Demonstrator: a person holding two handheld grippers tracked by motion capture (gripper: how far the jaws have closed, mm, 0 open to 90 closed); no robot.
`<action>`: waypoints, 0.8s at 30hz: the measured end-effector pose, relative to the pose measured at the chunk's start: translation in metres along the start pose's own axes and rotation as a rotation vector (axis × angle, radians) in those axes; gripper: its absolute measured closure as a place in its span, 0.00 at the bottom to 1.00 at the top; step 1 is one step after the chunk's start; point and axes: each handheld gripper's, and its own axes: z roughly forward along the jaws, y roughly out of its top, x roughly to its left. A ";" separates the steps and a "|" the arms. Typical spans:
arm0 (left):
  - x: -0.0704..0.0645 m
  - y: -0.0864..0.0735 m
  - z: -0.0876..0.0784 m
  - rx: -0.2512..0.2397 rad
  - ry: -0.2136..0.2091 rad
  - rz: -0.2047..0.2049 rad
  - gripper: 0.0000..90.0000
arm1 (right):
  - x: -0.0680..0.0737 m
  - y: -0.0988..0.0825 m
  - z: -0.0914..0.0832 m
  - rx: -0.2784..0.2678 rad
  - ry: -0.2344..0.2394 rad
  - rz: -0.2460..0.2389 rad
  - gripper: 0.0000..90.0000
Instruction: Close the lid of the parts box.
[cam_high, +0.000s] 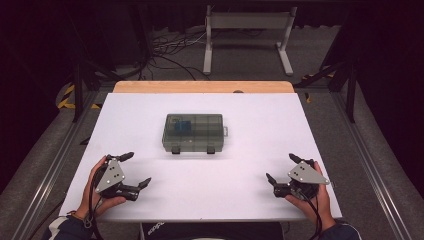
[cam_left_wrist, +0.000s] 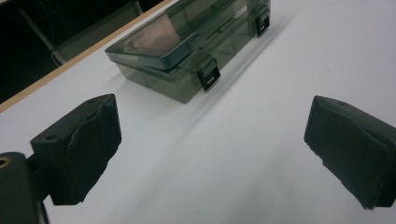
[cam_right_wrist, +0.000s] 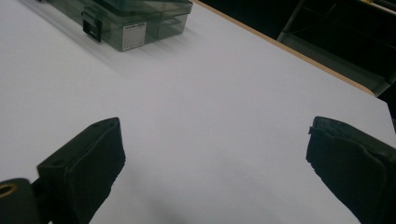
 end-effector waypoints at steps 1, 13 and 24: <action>0.000 0.000 0.000 -0.001 0.004 0.004 0.05 | 0.000 0.000 -0.001 -0.005 0.000 0.004 0.05; -0.003 -0.003 0.001 -0.006 -0.014 -0.014 0.05 | 0.007 0.006 0.004 -0.014 0.023 -0.019 0.04; -0.002 -0.004 0.003 -0.002 -0.001 -0.005 0.05 | 0.009 0.008 0.007 -0.032 0.015 -0.007 0.04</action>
